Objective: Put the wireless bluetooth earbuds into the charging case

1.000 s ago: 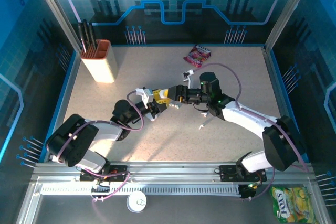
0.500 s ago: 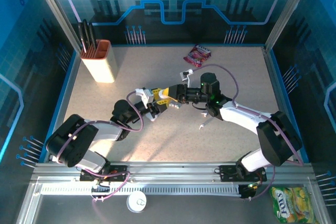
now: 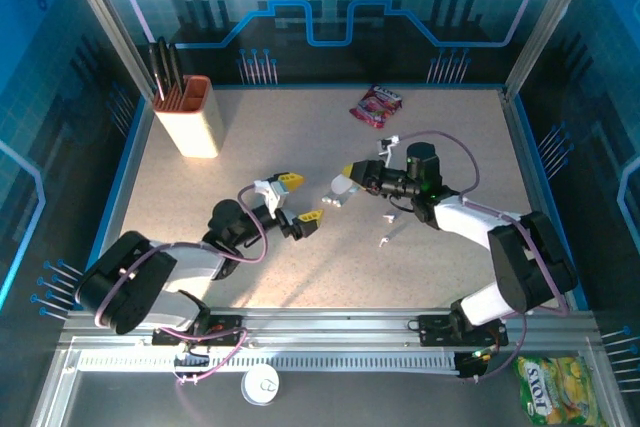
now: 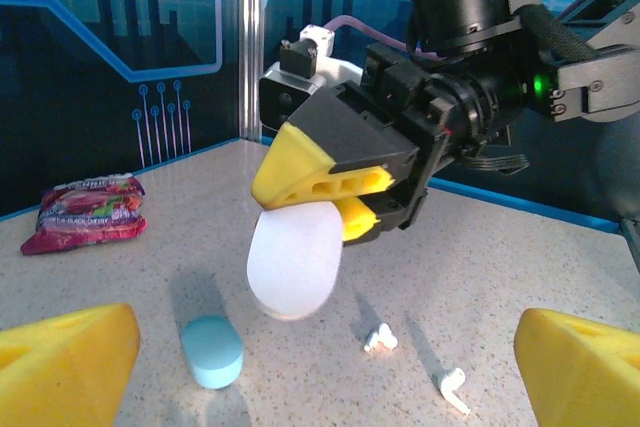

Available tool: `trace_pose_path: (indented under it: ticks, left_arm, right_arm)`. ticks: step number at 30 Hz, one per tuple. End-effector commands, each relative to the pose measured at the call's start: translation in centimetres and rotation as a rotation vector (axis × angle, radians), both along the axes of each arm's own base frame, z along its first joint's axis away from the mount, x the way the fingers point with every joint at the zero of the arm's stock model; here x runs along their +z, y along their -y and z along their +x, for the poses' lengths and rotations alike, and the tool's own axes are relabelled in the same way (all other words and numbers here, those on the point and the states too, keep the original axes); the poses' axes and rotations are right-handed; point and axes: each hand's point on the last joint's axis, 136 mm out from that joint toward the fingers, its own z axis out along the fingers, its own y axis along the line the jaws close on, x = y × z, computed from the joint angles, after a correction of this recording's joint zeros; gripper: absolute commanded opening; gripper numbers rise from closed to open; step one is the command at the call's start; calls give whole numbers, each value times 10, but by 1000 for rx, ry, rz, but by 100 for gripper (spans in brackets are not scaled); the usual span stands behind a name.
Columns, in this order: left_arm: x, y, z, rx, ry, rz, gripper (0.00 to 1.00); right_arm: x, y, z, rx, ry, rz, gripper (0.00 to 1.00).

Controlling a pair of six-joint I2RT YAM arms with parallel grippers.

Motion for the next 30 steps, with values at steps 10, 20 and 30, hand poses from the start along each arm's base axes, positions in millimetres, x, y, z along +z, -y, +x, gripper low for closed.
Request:
trace_pose_path:
  ticks: [10, 20, 30]
  left_arm:
    - [-37, -16, -11, 59, -145, 207, 99]
    - [-44, -24, -6, 112, -231, 258, 99]
    - [-76, -44, 23, 307, -556, 412, 99]
  right_arm:
    - [-80, 98, 66, -249, -71, -263, 21]
    - [-132, 117, 87, -329, -189, -253, 25]
    - [-112, 154, 70, -374, -136, -453, 60]
